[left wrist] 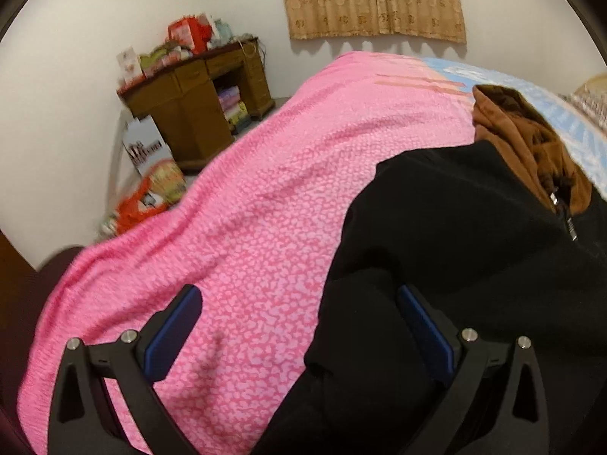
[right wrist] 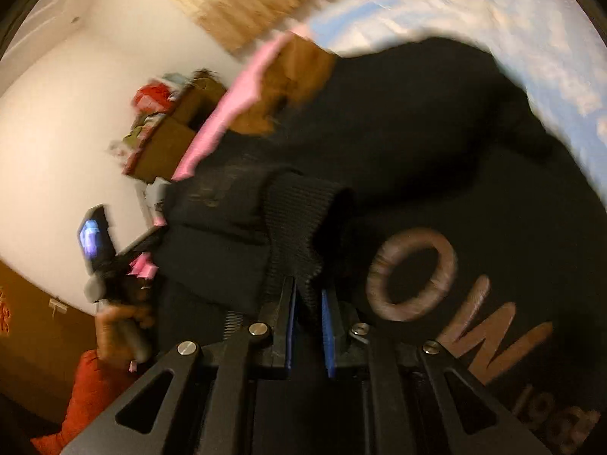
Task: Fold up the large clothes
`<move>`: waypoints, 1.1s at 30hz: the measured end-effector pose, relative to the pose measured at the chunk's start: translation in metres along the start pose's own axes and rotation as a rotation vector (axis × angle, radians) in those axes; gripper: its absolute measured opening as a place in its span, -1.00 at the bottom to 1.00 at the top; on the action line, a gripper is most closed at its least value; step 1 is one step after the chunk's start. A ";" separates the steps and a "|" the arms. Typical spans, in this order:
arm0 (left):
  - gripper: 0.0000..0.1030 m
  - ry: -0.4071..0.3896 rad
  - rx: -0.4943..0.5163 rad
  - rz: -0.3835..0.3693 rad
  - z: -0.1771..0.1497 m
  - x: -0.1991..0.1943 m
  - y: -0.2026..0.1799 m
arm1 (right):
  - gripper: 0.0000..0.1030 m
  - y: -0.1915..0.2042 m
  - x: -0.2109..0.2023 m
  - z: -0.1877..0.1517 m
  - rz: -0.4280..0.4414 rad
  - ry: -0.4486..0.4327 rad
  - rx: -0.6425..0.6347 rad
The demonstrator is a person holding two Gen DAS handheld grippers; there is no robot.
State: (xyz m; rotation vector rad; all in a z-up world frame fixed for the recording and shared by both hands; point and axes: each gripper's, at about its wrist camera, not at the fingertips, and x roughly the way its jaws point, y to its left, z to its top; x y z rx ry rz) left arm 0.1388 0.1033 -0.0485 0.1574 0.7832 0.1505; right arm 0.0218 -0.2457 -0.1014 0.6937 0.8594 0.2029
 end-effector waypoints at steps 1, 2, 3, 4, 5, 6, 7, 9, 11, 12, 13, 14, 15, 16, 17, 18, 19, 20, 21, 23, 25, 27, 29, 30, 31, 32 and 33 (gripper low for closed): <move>1.00 -0.008 0.011 0.015 -0.001 -0.002 -0.002 | -0.76 -0.002 -0.001 0.002 0.014 -0.009 0.010; 1.00 -0.013 0.016 0.025 -0.001 -0.004 -0.002 | -0.69 -0.002 -0.004 0.004 0.025 -0.007 0.012; 1.00 -0.015 0.014 0.028 0.000 -0.007 -0.001 | -0.68 -0.001 -0.007 0.006 0.026 -0.003 0.006; 1.00 -0.013 0.007 0.029 0.000 -0.010 0.001 | -0.67 0.000 -0.012 0.010 0.023 0.006 -0.006; 1.00 -0.015 0.000 0.030 0.001 -0.014 0.004 | -0.67 0.001 -0.021 0.014 0.015 0.007 -0.018; 1.00 -0.026 -0.004 0.035 0.002 -0.021 0.005 | -0.67 0.001 -0.036 0.017 -0.018 -0.024 -0.031; 1.00 -0.038 -0.004 0.043 0.002 -0.026 0.006 | -0.67 0.000 -0.049 0.023 -0.056 -0.073 -0.047; 1.00 -0.088 0.005 0.068 0.006 -0.042 0.005 | -0.67 0.008 -0.074 0.029 -0.140 -0.173 -0.093; 1.00 -0.133 0.008 0.047 0.013 -0.054 -0.001 | -0.67 0.034 -0.085 0.032 -0.142 -0.222 -0.224; 1.00 -0.142 0.004 0.032 0.017 -0.057 -0.005 | -0.67 0.053 -0.081 0.030 -0.136 -0.218 -0.301; 1.00 -0.145 -0.002 0.013 0.021 -0.059 -0.007 | -0.67 0.063 -0.075 0.029 -0.138 -0.214 -0.342; 1.00 -0.141 -0.015 -0.020 0.028 -0.058 -0.013 | -0.67 0.076 -0.065 0.028 -0.136 -0.202 -0.394; 1.00 -0.133 -0.024 -0.031 0.031 -0.055 -0.016 | -0.67 0.089 -0.047 0.027 -0.137 -0.178 -0.443; 1.00 -0.116 -0.037 -0.032 0.037 -0.049 -0.022 | -0.67 0.094 -0.033 0.027 -0.152 -0.163 -0.459; 1.00 -0.095 -0.050 -0.033 0.041 -0.040 -0.025 | -0.67 0.093 -0.020 0.029 -0.168 -0.145 -0.460; 1.00 -0.075 -0.065 -0.040 0.043 -0.033 -0.027 | -0.67 0.088 -0.003 0.033 -0.168 -0.107 -0.443; 1.00 -0.050 -0.086 -0.049 0.043 -0.022 -0.028 | -0.67 0.083 0.006 0.034 -0.167 -0.079 -0.432; 1.00 -0.022 -0.107 -0.046 0.042 -0.011 -0.028 | -0.67 0.076 0.020 0.036 -0.186 -0.045 -0.426; 1.00 0.003 -0.119 -0.038 0.039 -0.001 -0.028 | -0.67 0.070 0.030 0.037 -0.200 -0.029 -0.440; 1.00 0.042 -0.131 -0.048 0.030 0.019 -0.027 | -0.67 0.064 0.035 0.036 -0.182 -0.030 -0.475; 1.00 0.030 -0.140 -0.085 0.020 0.025 -0.025 | -0.67 0.066 0.038 0.037 -0.178 -0.004 -0.486; 1.00 0.022 -0.164 -0.114 0.015 0.025 -0.021 | -0.67 0.070 0.036 0.047 -0.166 0.047 -0.465; 1.00 0.021 -0.181 -0.135 0.013 0.025 -0.019 | -0.66 0.079 0.018 0.071 -0.077 0.033 -0.421; 1.00 0.026 -0.190 -0.147 0.012 0.025 -0.018 | -0.55 0.087 0.007 0.088 -0.029 -0.012 -0.419; 1.00 0.034 -0.206 -0.165 0.012 0.026 -0.016 | -0.06 0.093 0.000 0.100 -0.011 -0.038 -0.419; 1.00 0.043 -0.227 -0.186 0.011 0.028 -0.012 | 0.31 0.101 -0.007 0.121 0.015 -0.079 -0.418; 1.00 0.052 -0.248 -0.207 0.010 0.028 -0.011 | 0.85 0.107 -0.009 0.143 0.032 -0.116 -0.419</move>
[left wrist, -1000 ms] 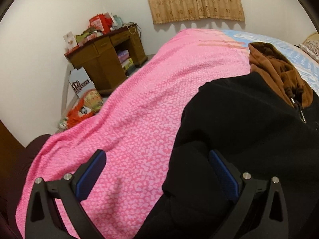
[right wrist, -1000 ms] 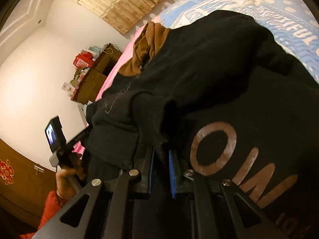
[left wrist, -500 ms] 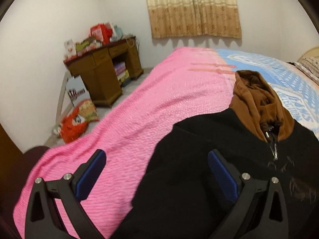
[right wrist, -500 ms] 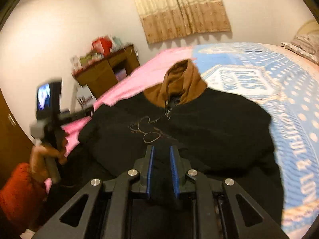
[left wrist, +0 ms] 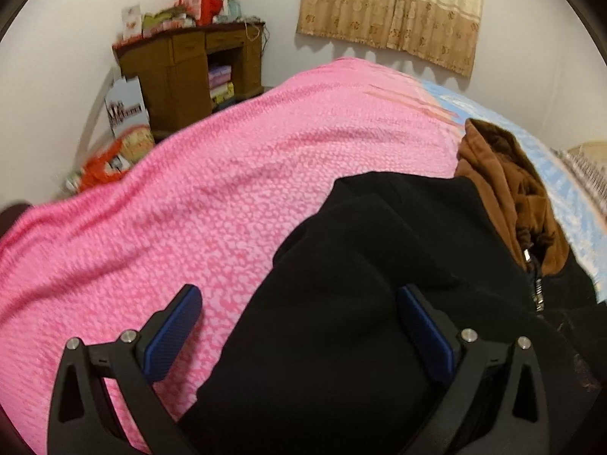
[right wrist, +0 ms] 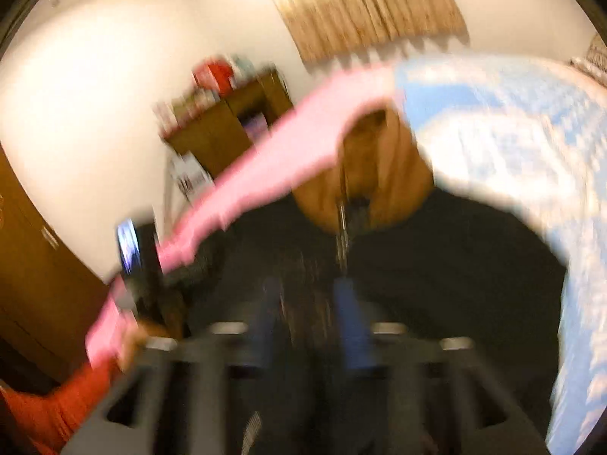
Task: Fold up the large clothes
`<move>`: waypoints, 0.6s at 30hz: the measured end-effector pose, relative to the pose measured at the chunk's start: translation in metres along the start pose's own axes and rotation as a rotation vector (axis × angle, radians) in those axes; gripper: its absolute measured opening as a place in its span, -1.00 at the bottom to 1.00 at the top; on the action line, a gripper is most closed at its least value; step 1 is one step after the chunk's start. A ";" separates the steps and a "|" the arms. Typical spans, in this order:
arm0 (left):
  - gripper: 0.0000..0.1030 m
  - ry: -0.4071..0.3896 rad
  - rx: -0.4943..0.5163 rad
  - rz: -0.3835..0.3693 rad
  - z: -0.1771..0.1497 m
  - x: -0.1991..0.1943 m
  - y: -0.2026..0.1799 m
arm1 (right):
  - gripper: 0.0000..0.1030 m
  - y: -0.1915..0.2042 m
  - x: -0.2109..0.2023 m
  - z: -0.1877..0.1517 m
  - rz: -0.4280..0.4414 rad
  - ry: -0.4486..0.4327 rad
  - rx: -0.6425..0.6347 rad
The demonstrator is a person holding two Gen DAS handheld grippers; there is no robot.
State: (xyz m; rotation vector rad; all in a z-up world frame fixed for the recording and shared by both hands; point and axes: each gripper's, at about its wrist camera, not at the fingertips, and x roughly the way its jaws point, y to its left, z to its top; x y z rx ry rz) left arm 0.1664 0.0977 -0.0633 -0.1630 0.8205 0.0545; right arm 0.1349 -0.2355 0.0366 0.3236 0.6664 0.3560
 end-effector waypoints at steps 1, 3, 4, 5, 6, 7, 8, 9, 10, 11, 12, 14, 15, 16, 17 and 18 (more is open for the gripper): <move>1.00 0.013 -0.030 -0.028 0.000 0.002 0.004 | 0.87 -0.001 0.001 0.013 -0.007 -0.020 -0.007; 1.00 0.026 -0.092 -0.074 -0.001 0.003 0.013 | 0.87 -0.011 0.023 0.057 -0.067 -0.020 -0.053; 1.00 0.019 -0.098 -0.080 -0.002 0.002 0.014 | 0.86 -0.014 0.037 0.071 -0.092 0.000 -0.068; 1.00 0.013 -0.092 -0.069 -0.002 0.001 0.012 | 0.86 -0.022 0.059 0.089 -0.149 0.029 -0.082; 1.00 0.013 -0.083 -0.058 -0.003 0.000 0.009 | 0.82 -0.029 0.076 0.102 -0.188 0.043 -0.088; 1.00 0.008 -0.071 -0.042 -0.003 -0.001 0.005 | 0.64 -0.041 0.103 0.115 -0.223 0.073 -0.097; 1.00 0.002 -0.064 -0.033 -0.003 -0.002 0.003 | 0.49 -0.049 0.120 0.123 -0.245 0.092 -0.092; 1.00 -0.001 -0.060 -0.028 -0.003 -0.002 0.002 | 0.25 -0.062 0.143 0.132 -0.269 0.121 -0.063; 1.00 -0.001 -0.058 -0.023 -0.004 -0.002 0.000 | 0.16 -0.073 0.163 0.139 -0.267 0.140 -0.026; 1.00 0.001 -0.053 -0.016 -0.004 -0.002 -0.002 | 0.16 -0.082 0.174 0.143 -0.267 0.144 0.003; 1.00 0.002 -0.049 -0.009 -0.005 -0.002 -0.004 | 0.16 -0.092 0.190 0.150 -0.284 0.145 0.030; 1.00 -0.003 -0.033 0.010 -0.006 -0.003 -0.009 | 0.16 -0.103 0.213 0.162 -0.292 0.147 0.050; 1.00 -0.006 -0.026 0.019 -0.007 -0.004 -0.010 | 0.16 -0.108 0.226 0.168 -0.298 0.150 0.053; 1.00 -0.008 -0.018 0.028 -0.007 -0.004 -0.012 | 0.16 -0.114 0.234 0.170 -0.316 0.154 0.057; 1.00 -0.008 -0.012 0.034 -0.007 -0.005 -0.015 | 0.16 -0.118 0.243 0.173 -0.327 0.163 0.062; 1.00 -0.009 -0.009 0.038 -0.007 -0.005 -0.014 | 0.16 -0.123 0.253 0.174 -0.327 0.178 0.065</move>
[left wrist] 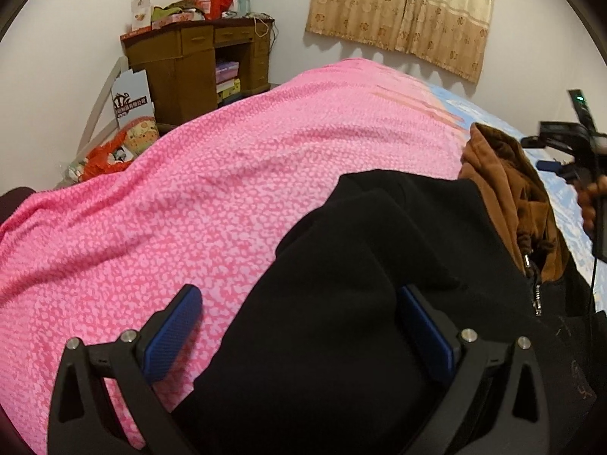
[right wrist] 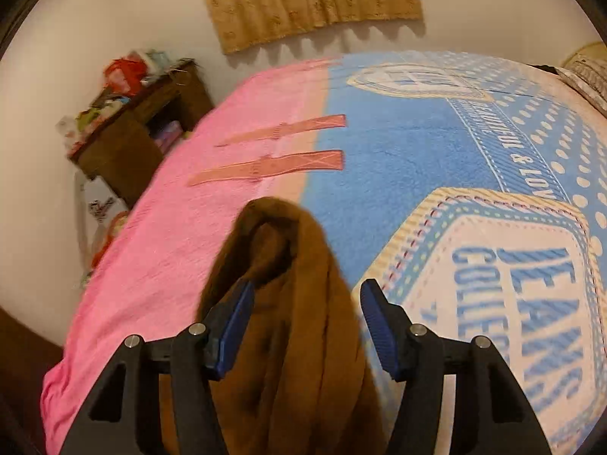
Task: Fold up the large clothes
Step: 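Grasp the brown hood with the right tool, then fold the brown hood over the hoodie body with the right tool while the left tool holds the hood edge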
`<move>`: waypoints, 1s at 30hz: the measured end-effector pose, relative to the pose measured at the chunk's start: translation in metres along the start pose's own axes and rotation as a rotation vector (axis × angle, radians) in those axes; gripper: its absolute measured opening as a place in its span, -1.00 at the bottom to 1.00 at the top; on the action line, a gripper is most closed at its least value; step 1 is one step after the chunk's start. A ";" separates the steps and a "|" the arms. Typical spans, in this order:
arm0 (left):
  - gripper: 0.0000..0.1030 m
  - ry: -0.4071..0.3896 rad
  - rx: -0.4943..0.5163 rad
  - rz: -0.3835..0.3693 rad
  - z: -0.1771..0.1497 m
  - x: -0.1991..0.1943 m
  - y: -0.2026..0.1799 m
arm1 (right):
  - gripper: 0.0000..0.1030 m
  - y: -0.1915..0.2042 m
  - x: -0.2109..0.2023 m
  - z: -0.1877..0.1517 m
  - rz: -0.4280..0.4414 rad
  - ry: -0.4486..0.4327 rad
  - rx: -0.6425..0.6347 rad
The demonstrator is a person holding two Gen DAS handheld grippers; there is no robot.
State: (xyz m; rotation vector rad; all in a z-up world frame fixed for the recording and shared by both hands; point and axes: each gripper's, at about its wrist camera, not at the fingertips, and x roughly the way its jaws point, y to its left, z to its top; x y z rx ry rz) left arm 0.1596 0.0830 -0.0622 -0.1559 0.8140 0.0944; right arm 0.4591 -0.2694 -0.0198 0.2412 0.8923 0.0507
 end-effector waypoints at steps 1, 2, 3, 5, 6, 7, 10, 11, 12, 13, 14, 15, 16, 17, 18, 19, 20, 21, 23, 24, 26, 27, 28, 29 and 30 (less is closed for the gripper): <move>1.00 -0.003 0.002 0.001 0.000 -0.001 0.001 | 0.16 0.001 0.010 0.002 -0.008 0.008 -0.004; 1.00 -0.007 0.004 -0.003 0.001 -0.002 0.003 | 0.16 0.002 0.016 0.002 -0.018 0.017 -0.013; 1.00 -0.009 0.016 -0.010 0.002 -0.005 0.003 | 0.16 0.003 0.021 0.001 -0.033 0.024 -0.028; 1.00 -0.001 0.075 -0.014 0.011 -0.015 -0.002 | 0.15 0.003 0.024 0.000 -0.046 0.014 -0.048; 1.00 -0.003 0.095 -0.023 0.018 -0.020 -0.003 | 0.10 0.003 0.023 0.000 -0.045 0.003 -0.066; 1.00 -0.018 0.107 -0.048 0.032 -0.030 -0.009 | -0.16 0.004 0.024 0.000 -0.054 -0.002 -0.081; 1.00 -0.052 0.128 -0.134 0.077 -0.045 -0.032 | -0.66 -0.001 0.037 0.001 -0.102 0.044 -0.104; 1.00 -0.053 0.151 -0.161 0.090 -0.044 -0.043 | -0.69 -0.005 0.043 0.000 -0.112 0.074 -0.099; 1.00 -0.061 0.167 -0.171 0.098 -0.042 -0.050 | -0.75 -0.007 0.042 -0.003 -0.117 0.074 -0.100; 1.00 -0.075 0.184 -0.165 0.104 -0.040 -0.059 | -0.78 -0.007 0.035 -0.006 -0.113 0.046 -0.108; 1.00 -0.082 0.204 -0.141 0.107 -0.037 -0.068 | -0.79 -0.006 0.025 -0.008 -0.099 0.009 -0.120; 1.00 -0.075 0.229 -0.131 0.106 -0.034 -0.078 | -0.80 -0.004 0.011 -0.009 -0.083 -0.036 -0.137; 1.00 -0.064 0.246 -0.148 0.102 -0.032 -0.085 | -0.81 -0.002 0.000 -0.010 -0.071 -0.064 -0.151; 1.00 -0.050 0.247 -0.174 0.097 -0.031 -0.088 | -0.81 0.002 -0.019 -0.011 -0.059 -0.104 -0.174; 1.00 -0.036 0.238 -0.196 0.092 -0.032 -0.091 | -0.81 0.006 -0.040 -0.012 -0.042 -0.143 -0.196; 1.00 -0.023 0.227 -0.225 0.086 -0.033 -0.092 | -0.81 0.010 -0.056 -0.014 -0.018 -0.170 -0.207; 1.00 -0.013 0.217 -0.245 0.083 -0.034 -0.092 | -0.81 0.015 -0.075 -0.017 0.006 -0.198 -0.225; 1.00 -0.008 0.206 -0.250 0.081 -0.038 -0.092 | -0.81 0.022 -0.102 -0.023 0.036 -0.229 -0.254; 1.00 -0.005 0.185 -0.277 0.075 -0.050 -0.089 | -0.81 0.037 -0.141 -0.037 0.078 -0.270 -0.321; 1.00 -0.004 0.178 -0.298 0.074 -0.056 -0.087 | -0.81 0.044 -0.161 -0.048 0.088 -0.287 -0.358; 1.00 -0.011 0.167 -0.328 0.072 -0.070 -0.081 | -0.81 0.058 -0.207 -0.083 0.111 -0.319 -0.439; 1.00 -0.022 0.158 -0.344 0.070 -0.078 -0.075 | -0.81 0.062 -0.223 -0.098 0.113 -0.329 -0.467; 1.00 -0.032 0.143 -0.364 0.068 -0.085 -0.068 | -0.81 0.066 -0.240 -0.119 0.111 -0.342 -0.496; 1.00 -0.032 0.122 -0.395 0.066 -0.089 -0.063 | -0.81 0.068 -0.257 -0.144 0.118 -0.351 -0.514; 1.00 -0.023 0.104 -0.433 0.064 -0.091 -0.060 | -0.81 0.068 -0.269 -0.169 0.127 -0.351 -0.521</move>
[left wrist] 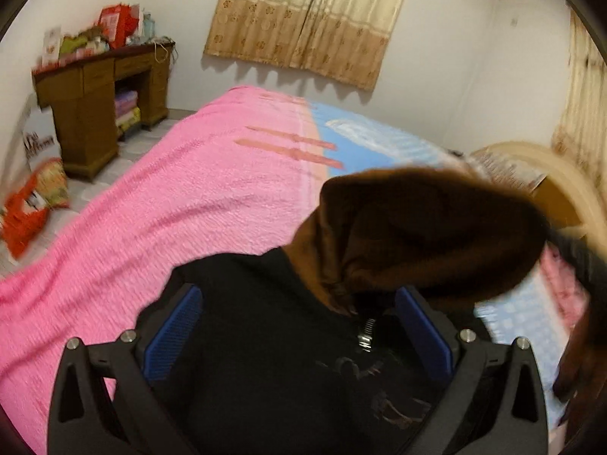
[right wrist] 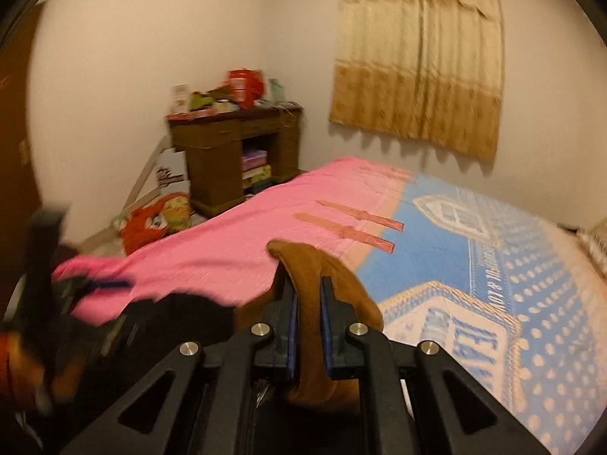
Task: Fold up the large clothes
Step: 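Fold the brown hood over the hoodie body with the right tool while the left tool holds the hood edge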
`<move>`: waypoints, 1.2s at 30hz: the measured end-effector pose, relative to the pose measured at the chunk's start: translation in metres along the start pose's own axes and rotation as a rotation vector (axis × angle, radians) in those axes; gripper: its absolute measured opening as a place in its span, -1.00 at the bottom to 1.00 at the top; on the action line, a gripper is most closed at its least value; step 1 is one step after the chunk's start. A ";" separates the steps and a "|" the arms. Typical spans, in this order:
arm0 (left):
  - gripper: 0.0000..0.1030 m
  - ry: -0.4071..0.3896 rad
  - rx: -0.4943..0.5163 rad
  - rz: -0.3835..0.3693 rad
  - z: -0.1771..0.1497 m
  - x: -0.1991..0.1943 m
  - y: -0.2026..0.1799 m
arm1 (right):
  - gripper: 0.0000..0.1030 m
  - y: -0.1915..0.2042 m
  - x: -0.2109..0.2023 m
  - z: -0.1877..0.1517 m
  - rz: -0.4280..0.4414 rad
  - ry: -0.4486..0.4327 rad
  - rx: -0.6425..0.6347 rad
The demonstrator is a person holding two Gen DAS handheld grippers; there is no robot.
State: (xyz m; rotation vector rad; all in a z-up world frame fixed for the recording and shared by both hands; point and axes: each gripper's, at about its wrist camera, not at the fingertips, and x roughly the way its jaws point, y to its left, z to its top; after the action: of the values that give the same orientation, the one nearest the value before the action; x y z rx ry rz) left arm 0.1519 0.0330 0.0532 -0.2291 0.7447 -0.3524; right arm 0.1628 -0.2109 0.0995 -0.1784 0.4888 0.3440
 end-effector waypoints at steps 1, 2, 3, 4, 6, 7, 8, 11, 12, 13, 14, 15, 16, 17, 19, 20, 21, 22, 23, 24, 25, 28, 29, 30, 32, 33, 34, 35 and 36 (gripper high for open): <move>1.00 0.015 -0.024 -0.054 -0.002 0.000 0.002 | -0.81 0.008 -0.009 -0.009 0.005 0.002 -0.005; 1.00 0.036 -0.040 -0.096 -0.004 0.004 0.002 | -0.81 0.021 -0.021 -0.028 0.008 0.009 -0.022; 1.00 0.061 -0.052 -0.133 -0.005 0.009 0.001 | -0.81 0.032 -0.025 -0.041 -0.002 0.013 -0.049; 1.00 0.097 -0.066 -0.170 -0.007 0.018 -0.001 | -0.81 0.045 -0.029 -0.057 -0.024 0.022 -0.092; 1.00 0.148 -0.097 -0.209 -0.009 0.034 -0.005 | -0.81 0.064 -0.029 -0.086 -0.044 0.056 -0.125; 1.00 0.182 -0.112 -0.225 -0.008 0.046 -0.008 | -0.81 0.068 -0.027 -0.094 -0.043 0.065 -0.114; 1.00 0.205 -0.133 -0.231 -0.008 0.056 -0.009 | -0.81 0.069 -0.026 -0.099 -0.041 0.068 -0.098; 1.00 0.250 -0.186 -0.237 -0.012 0.080 -0.012 | -0.81 0.067 -0.026 -0.110 -0.055 0.057 -0.077; 1.00 0.264 -0.198 -0.234 -0.017 0.083 -0.013 | -0.81 0.066 -0.027 -0.113 -0.067 0.052 -0.084; 1.00 0.273 -0.212 -0.220 -0.022 0.084 -0.013 | -0.81 0.064 -0.028 -0.114 -0.072 0.052 -0.085; 1.00 0.269 -0.231 -0.204 -0.027 0.089 -0.012 | -0.81 0.062 -0.027 -0.116 -0.079 0.057 -0.083; 0.99 0.264 -0.242 -0.197 -0.029 0.087 -0.010 | -0.81 0.059 -0.027 -0.118 -0.085 0.059 -0.082; 0.99 0.258 -0.263 -0.183 -0.032 0.089 -0.008 | -0.81 0.056 -0.026 -0.118 -0.088 0.062 -0.083; 0.99 0.256 -0.298 -0.183 -0.033 0.094 -0.006 | -0.81 0.054 -0.026 -0.119 -0.087 0.064 -0.082; 0.87 0.244 -0.348 -0.202 -0.028 0.099 -0.003 | -0.81 0.051 -0.025 -0.122 -0.083 0.066 -0.080; 0.72 0.229 -0.372 -0.213 -0.024 0.102 -0.001 | -0.81 0.050 -0.026 -0.123 -0.083 0.067 -0.078; 0.38 0.213 -0.391 -0.228 -0.020 0.104 0.000 | -0.81 0.049 -0.025 -0.124 -0.084 0.071 -0.073; 0.10 0.200 -0.409 -0.246 -0.015 0.106 0.001 | -0.81 0.048 -0.024 -0.124 -0.090 0.073 -0.068; -0.53 0.199 -0.424 -0.271 -0.012 0.107 0.001 | -0.81 0.046 -0.023 -0.124 -0.103 0.077 -0.066; -0.88 0.201 -0.445 -0.308 -0.008 0.106 0.002 | -0.81 0.043 -0.019 -0.124 -0.134 0.084 -0.066; -0.88 0.186 -0.449 -0.323 -0.005 0.099 0.004 | -0.81 0.041 -0.018 -0.123 -0.164 0.084 -0.064; -0.85 0.046 -0.386 -0.315 -0.002 0.053 0.010 | -0.81 0.026 -0.019 -0.123 -0.218 0.051 -0.018; -0.85 0.019 -0.362 -0.312 -0.005 0.040 0.011 | -0.81 0.022 -0.019 -0.124 -0.236 0.045 -0.013; -0.85 0.004 -0.340 -0.300 -0.011 0.032 0.011 | -0.81 0.020 -0.017 -0.126 -0.247 0.049 -0.015; -0.80 0.030 -0.260 -0.190 -0.029 0.029 0.005 | -0.81 0.015 0.000 -0.136 -0.221 0.125 -0.008; -0.67 0.058 -0.199 -0.101 -0.036 0.036 0.000 | -0.81 0.014 0.012 -0.144 -0.208 0.186 -0.006; -0.62 0.098 -0.139 0.008 -0.047 0.044 -0.004 | -0.80 0.014 0.019 -0.150 -0.198 0.226 -0.006; -0.48 0.141 -0.118 0.061 -0.057 0.052 -0.004 | -0.80 0.013 0.031 -0.161 -0.174 0.303 -0.002; -0.33 0.174 -0.118 0.069 -0.063 0.056 -0.002 | -0.79 0.013 0.036 -0.167 -0.162 0.341 0.002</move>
State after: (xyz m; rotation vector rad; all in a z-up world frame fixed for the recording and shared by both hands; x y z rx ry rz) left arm 0.1458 0.0044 -0.0263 -0.2861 0.9446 -0.2651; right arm 0.1160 -0.2303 -0.0643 -0.2752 0.8064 0.1541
